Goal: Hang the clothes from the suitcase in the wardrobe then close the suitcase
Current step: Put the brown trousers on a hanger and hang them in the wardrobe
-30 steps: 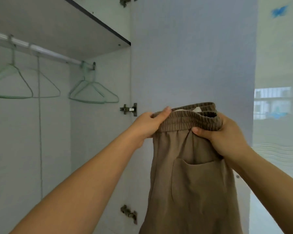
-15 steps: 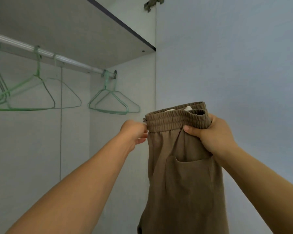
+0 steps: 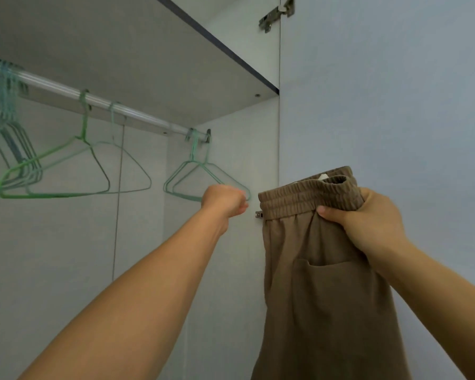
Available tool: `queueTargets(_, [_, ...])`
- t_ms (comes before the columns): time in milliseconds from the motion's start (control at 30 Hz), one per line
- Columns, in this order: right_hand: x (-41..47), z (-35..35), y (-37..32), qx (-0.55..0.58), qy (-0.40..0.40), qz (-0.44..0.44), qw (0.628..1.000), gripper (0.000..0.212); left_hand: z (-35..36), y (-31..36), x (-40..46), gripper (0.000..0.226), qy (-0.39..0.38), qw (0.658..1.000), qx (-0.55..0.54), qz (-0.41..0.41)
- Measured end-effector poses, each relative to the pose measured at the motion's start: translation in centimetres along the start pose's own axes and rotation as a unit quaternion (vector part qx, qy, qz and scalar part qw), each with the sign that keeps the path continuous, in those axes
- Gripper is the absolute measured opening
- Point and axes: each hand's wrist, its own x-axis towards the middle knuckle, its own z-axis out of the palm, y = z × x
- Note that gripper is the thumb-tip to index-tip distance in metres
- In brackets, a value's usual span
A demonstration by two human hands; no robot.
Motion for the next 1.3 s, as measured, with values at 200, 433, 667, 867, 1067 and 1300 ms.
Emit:
queueTargets(200, [2.3, 2.6, 0.2, -0.042, 0.038, -0.014, 0.998, 0.027, 4.4, -0.6, 4.6, 0.015, -0.088, 0.996, 0.008, 0.005])
queueTargets(433, [3.6, 3.6, 0.7, -0.063, 0.058, -0.022, 0.996, 0.026, 5.8, -0.8, 10.4, 0.057, 0.033, 0.996, 0.069, -0.055])
queueTargets(667, [3.9, 4.3, 0.5, -0.063, 0.054, -0.030, 0.996, 0.024, 6.7, -3.4, 13.9, 0.060, -0.005, 0.996, 0.044, -0.074])
queueTargets(867, [4.6, 4.8, 0.7, -0.072, 0.050, -0.032, 0.996, 0.025, 6.9, -2.2, 13.5, 0.042, 0.037, 0.997, 0.064, -0.017])
queueTargets(1067, [4.4, 4.5, 0.9, -0.074, 0.053, -0.029, 0.995, 0.025, 6.5, -0.3, 13.2, 0.032, 0.045, 0.999, 0.011, -0.008])
queueTargets(1300, [3.6, 3.7, 1.1, -0.071, 0.063, -0.012, 0.995, 0.024, 3.5, 0.5, 12.3, 0.019, -0.007, 0.991, -0.133, 0.004])
